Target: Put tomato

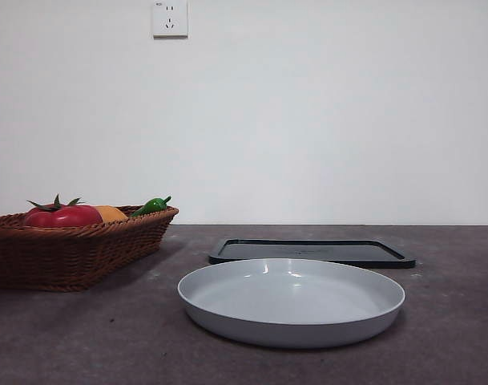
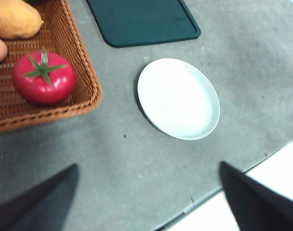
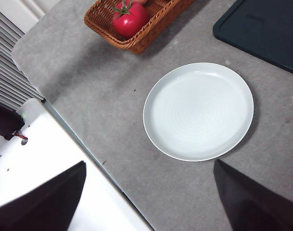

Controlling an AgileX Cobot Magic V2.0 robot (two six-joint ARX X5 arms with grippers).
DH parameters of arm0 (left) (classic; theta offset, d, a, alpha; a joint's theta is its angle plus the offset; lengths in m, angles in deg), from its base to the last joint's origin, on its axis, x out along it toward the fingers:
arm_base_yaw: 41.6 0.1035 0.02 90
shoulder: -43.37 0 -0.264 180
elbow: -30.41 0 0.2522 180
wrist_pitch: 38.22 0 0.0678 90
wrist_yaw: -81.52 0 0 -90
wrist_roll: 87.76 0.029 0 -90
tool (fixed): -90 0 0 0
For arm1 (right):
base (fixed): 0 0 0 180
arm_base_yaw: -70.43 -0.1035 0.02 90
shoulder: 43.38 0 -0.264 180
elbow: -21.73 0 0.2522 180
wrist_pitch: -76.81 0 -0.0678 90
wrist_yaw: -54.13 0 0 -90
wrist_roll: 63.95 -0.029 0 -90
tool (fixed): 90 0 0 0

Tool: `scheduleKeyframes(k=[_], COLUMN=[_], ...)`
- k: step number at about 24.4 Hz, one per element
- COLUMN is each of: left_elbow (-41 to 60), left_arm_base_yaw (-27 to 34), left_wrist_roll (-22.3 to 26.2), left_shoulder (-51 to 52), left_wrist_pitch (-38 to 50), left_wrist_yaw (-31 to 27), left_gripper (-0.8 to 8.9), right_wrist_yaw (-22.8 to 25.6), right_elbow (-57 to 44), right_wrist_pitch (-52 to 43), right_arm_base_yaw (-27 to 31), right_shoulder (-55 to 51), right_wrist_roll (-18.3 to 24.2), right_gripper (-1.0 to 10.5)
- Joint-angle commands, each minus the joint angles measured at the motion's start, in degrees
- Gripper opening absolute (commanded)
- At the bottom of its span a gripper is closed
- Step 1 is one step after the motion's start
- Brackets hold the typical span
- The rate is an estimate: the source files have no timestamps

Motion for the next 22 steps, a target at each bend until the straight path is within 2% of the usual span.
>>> scheduleKeyframes(k=[1, 6, 15, 22], left_elbow=[-1.2, -1.2, -1.2, -1.2], left_arm_base_yaw=[-0.2, -0.2, -0.2, -1.5], left_wrist_roll=[0.9, 0.9, 0.9, 2.8], left_shoulder=[-1.0, -4.1, -16.2, -26.6], left_wrist_pitch=[2.2, 8.3, 20.2, 26.9], left_wrist_yaw=[-2.5, -7.5, -8.0, -12.2], left_gripper=[5.10, 4.98, 4.95, 4.95], right_wrist_yaw=[0.0, 0.0, 0.0, 0.0], right_elbow=[1.2, 1.2, 1.2, 1.2], right_wrist_pitch=[-0.4, -0.4, -0.4, -0.3], right_arm_base_yaw=[-0.4, -0.4, -0.4, -0.4], right_shoulder=[0.3, 0.3, 0.3, 0.3], right_wrist_roll=[0.4, 0.4, 0.4, 0.4], right_gripper=[4.3, 4.3, 4.3, 4.3])
